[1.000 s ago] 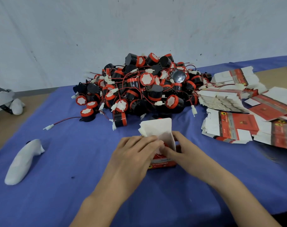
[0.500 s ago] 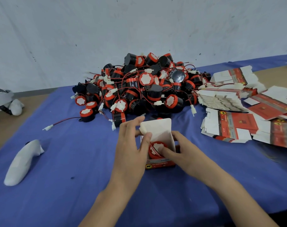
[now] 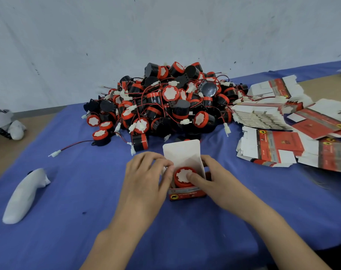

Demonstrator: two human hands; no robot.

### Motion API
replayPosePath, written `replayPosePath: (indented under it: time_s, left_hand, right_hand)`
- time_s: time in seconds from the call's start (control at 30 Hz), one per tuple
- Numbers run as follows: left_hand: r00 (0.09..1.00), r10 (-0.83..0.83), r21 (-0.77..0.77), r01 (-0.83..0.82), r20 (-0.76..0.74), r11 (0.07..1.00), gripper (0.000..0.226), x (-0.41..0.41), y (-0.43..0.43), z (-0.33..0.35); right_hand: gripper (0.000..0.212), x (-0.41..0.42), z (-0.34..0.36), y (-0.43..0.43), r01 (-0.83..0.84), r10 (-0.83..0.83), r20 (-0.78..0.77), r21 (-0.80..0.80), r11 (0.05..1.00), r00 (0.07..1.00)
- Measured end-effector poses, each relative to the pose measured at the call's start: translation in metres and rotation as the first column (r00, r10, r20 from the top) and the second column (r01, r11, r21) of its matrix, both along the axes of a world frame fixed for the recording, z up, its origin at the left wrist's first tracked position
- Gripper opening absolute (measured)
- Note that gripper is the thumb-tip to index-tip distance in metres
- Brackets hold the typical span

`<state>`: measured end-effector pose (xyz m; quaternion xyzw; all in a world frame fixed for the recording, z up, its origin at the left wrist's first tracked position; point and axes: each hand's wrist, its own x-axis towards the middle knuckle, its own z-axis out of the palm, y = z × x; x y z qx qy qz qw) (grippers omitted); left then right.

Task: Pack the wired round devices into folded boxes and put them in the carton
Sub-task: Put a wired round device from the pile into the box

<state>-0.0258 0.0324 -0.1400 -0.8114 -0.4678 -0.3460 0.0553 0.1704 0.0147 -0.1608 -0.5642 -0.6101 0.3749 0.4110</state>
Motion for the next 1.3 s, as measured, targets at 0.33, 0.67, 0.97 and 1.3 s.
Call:
replayPosePath:
  time_s: [0.33, 0.67, 0.97, 1.3]
  left_hand:
    - [0.966, 0.084, -0.092, -0.11, -0.245, 0.99, 0.024, 0.008, -0.003, 0.01]
    - [0.918, 0.115, -0.363, -0.262, -0.378, 0.894, 0.029, 0.015, 0.006, 0.037]
    - [0.907, -0.017, -0.528, -0.23, -0.421, 0.817, 0.03, 0.01, 0.023, 0.05]
    - [0.902, 0.015, -0.439, -0.224, -0.431, 0.87, 0.029, 0.021, 0.02, 0.041]
  right_hand:
    - [0.019, -0.001, -0.002, 0.0, 0.007, -0.007, 0.007, 0.009, 1.0, 1.0]
    - [0.022, -0.003, 0.001, -0.002, 0.01, -0.01, 0.039, 0.009, 1.0, 0.999]
    - [0.019, -0.002, 0.001, -0.002, 0.005, -0.006, 0.05, 0.009, 1.0, 0.999]
    - [0.019, -0.003, 0.001, -0.003, -0.005, 0.003, 0.066, 0.016, 1.0, 0.998]
